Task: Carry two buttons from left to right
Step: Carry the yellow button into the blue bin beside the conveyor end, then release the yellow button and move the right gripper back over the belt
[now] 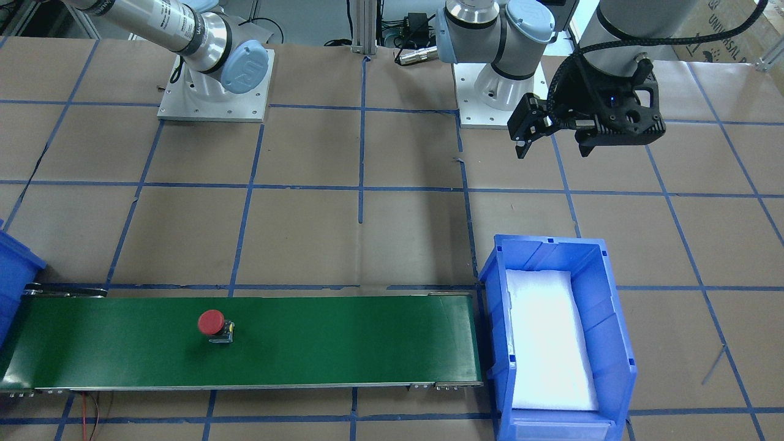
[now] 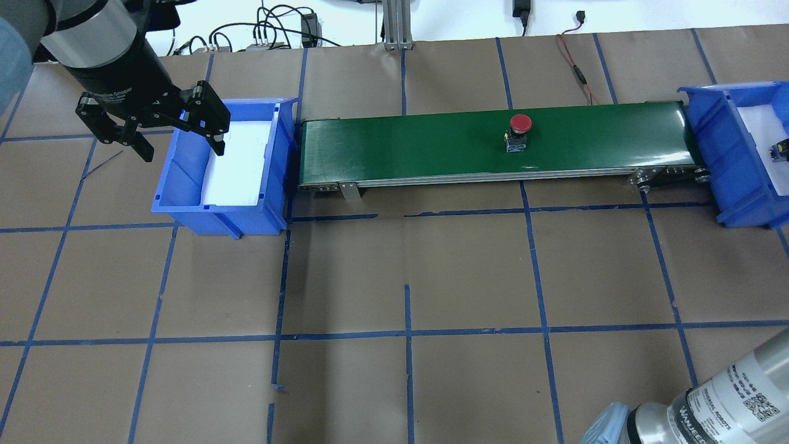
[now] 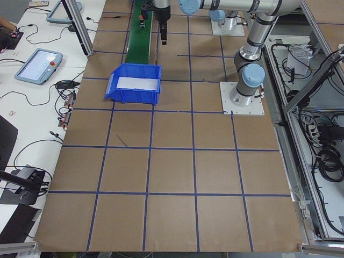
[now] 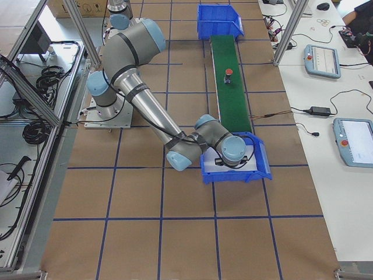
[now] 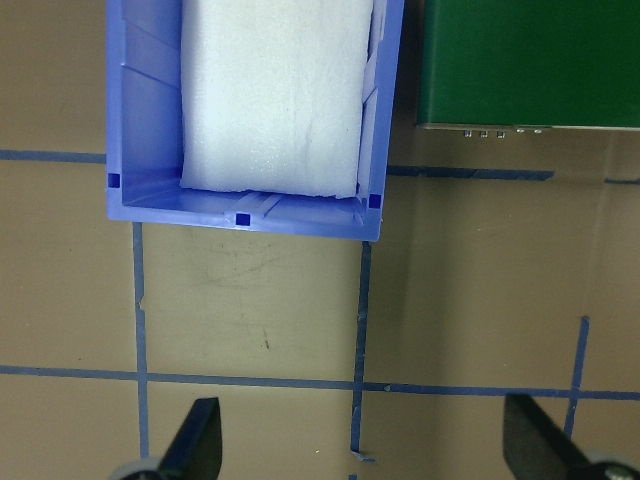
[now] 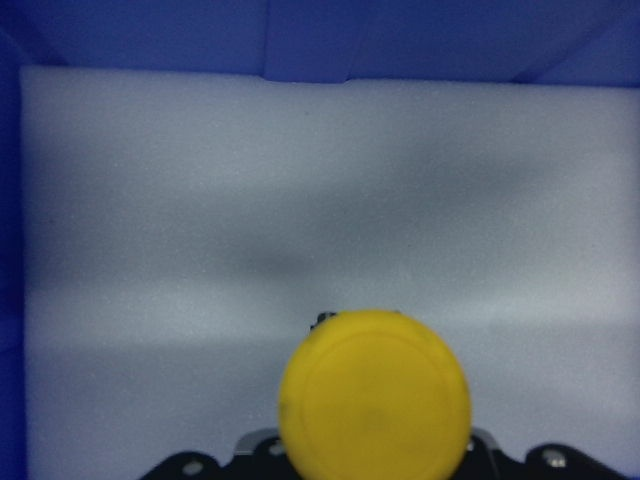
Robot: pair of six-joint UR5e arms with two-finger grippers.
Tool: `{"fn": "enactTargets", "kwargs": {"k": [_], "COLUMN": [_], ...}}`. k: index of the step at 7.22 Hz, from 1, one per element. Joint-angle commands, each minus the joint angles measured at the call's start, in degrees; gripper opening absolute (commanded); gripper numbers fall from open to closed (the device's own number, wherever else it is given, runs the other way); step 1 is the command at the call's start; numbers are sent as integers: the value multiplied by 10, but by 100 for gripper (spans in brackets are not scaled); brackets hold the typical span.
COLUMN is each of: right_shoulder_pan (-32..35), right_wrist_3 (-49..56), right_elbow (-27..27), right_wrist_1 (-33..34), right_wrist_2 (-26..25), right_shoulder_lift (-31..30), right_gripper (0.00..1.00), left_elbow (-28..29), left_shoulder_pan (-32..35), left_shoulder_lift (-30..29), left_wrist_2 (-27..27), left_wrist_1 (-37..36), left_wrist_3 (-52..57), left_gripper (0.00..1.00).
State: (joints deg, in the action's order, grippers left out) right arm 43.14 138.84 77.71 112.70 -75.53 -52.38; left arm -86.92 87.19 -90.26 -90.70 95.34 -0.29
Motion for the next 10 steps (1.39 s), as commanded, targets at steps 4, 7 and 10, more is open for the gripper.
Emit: {"fn": "enactTargets", "kwargs": {"k": [4,7,10], "right_shoulder_pan": [2,8,60], "right_wrist_3": [3,-1,-51], "right_elbow": [19,16,23], "right_wrist_1": [10,20,-65], "right_wrist_2": [4,3,-21], "right_shoulder_lift": [1,-13,-126], "right_gripper": [69,100,100], "left_elbow": [0,0,0], "left_shoulder_pan": [0,0,0], "left_shoulder_lift": [0,0,0], "left_wrist_2": [0,0,0], "left_wrist_1": [0,0,-1], "left_wrist_3": [0,0,0], "left_gripper": [100,100,100]}}
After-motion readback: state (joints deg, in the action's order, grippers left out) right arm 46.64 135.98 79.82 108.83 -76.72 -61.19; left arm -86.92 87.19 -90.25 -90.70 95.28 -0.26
